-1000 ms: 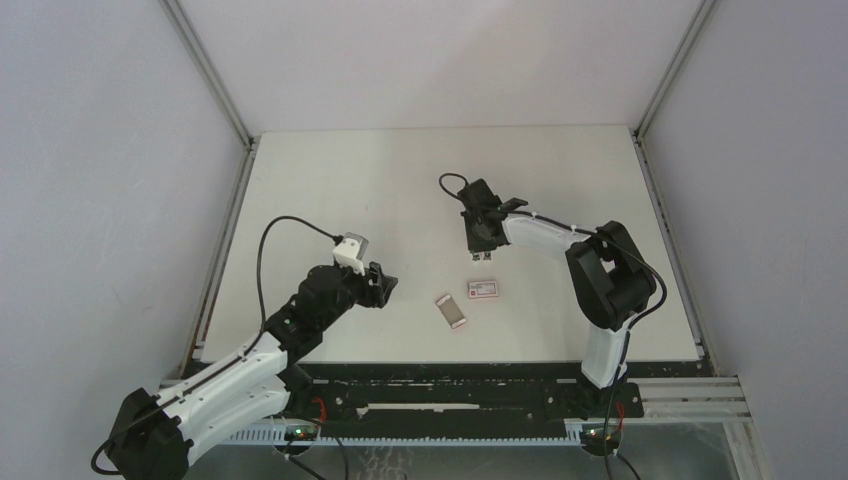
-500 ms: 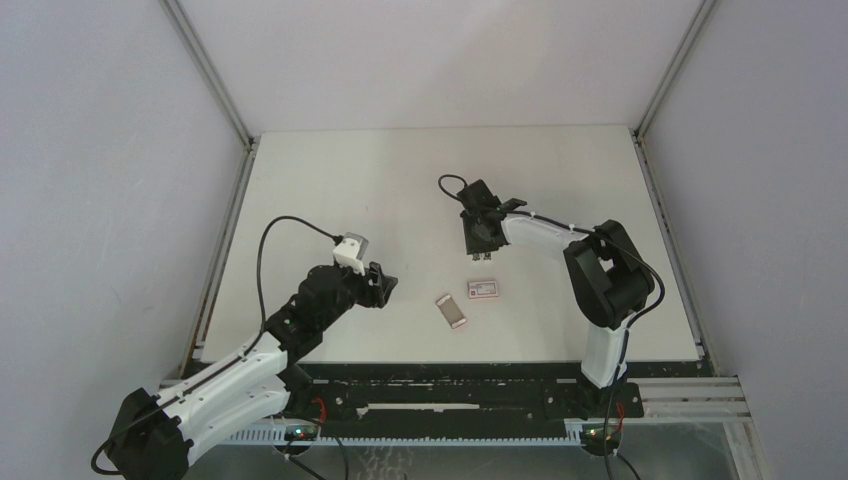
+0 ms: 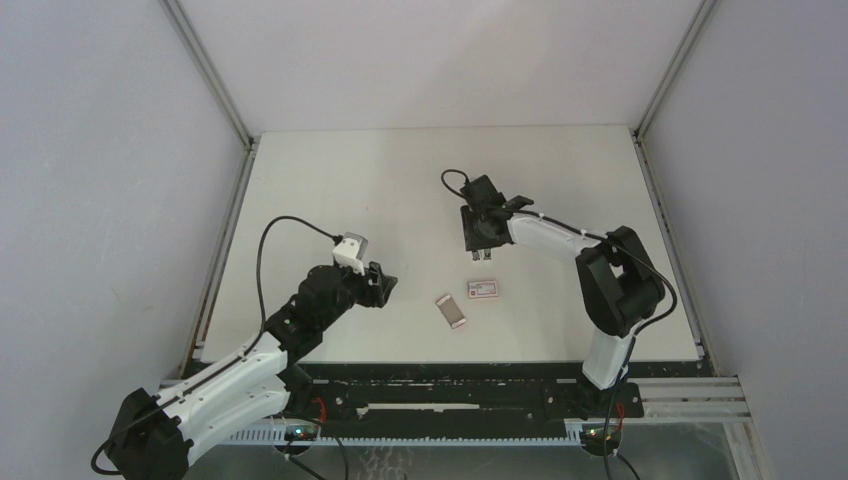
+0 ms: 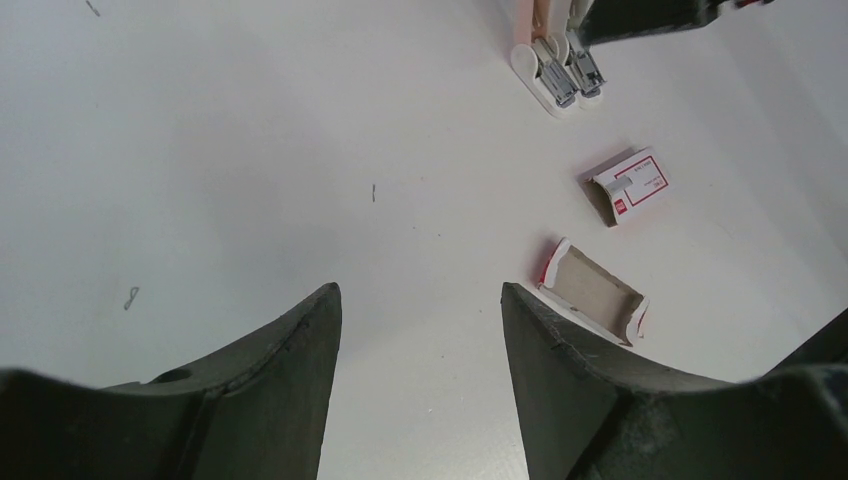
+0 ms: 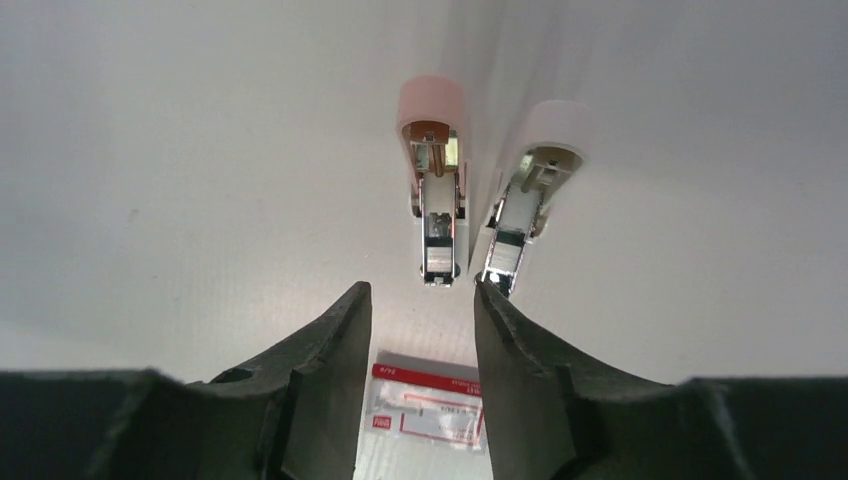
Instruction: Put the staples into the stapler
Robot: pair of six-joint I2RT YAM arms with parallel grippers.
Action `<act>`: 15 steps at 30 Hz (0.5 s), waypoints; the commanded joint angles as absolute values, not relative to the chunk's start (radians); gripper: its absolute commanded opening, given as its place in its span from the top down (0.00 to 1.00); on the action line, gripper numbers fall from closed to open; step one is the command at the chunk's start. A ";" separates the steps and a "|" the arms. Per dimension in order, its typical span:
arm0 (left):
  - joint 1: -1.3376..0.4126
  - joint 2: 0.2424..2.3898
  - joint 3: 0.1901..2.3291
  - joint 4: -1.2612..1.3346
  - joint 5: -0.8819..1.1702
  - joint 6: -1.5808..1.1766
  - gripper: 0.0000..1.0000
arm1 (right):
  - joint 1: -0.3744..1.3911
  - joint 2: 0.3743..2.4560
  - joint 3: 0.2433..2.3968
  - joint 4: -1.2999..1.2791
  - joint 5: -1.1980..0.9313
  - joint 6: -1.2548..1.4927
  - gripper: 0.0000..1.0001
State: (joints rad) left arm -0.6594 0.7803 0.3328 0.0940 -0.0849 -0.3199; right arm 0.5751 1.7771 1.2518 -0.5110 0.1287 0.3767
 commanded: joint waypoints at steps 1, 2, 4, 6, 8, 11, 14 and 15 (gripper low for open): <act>-0.657 0.801 0.337 0.152 -0.086 -0.296 0.36 | 0.558 1.618 1.192 -0.457 0.146 0.347 0.56; -0.657 0.810 0.341 0.161 -0.076 -0.300 0.36 | 0.548 1.596 1.167 -0.440 0.140 0.345 0.54; -0.657 0.820 0.349 0.182 -0.053 -0.316 0.36 | 0.521 1.567 1.134 -0.412 0.122 0.339 0.51; -0.657 0.832 0.356 0.208 -0.029 -0.335 0.35 | 0.504 1.555 1.121 -0.399 0.117 0.327 0.47; -0.657 0.849 0.369 0.238 -0.009 -0.356 0.35 | 0.497 1.555 1.111 -0.377 0.134 0.312 0.44; -0.657 0.917 0.417 0.288 0.039 -0.374 0.34 | 0.476 1.553 1.082 -0.332 0.128 0.332 0.42; -0.655 1.039 0.494 0.368 0.117 -0.379 0.31 | 0.469 1.525 1.020 -0.263 0.111 0.365 0.41; -0.655 1.094 0.529 0.396 0.149 -0.378 0.31 | 0.467 1.511 0.998 -0.242 0.102 0.375 0.41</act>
